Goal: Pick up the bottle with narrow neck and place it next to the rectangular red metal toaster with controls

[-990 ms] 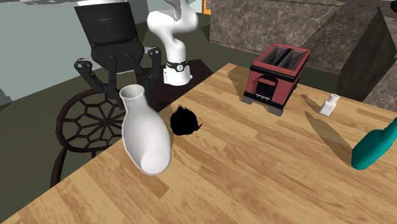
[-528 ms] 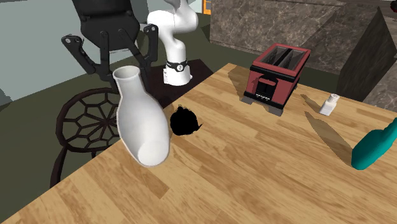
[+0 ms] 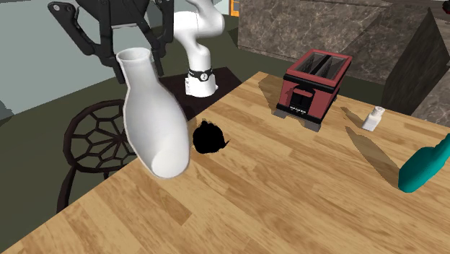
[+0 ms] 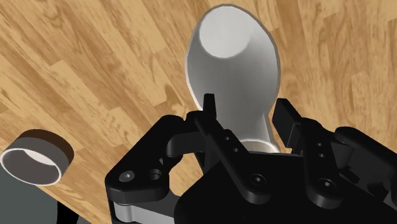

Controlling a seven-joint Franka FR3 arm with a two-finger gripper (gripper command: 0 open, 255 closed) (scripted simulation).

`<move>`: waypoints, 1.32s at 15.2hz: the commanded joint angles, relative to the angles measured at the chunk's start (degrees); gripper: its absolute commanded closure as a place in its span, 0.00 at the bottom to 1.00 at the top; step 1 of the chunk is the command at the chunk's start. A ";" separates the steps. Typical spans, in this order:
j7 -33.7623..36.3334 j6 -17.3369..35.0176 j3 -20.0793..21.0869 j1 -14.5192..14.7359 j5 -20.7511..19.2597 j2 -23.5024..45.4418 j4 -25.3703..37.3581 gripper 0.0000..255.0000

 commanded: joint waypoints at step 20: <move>1.14 -21.65 -0.14 -4.00 3.10 9.39 30.84 1.00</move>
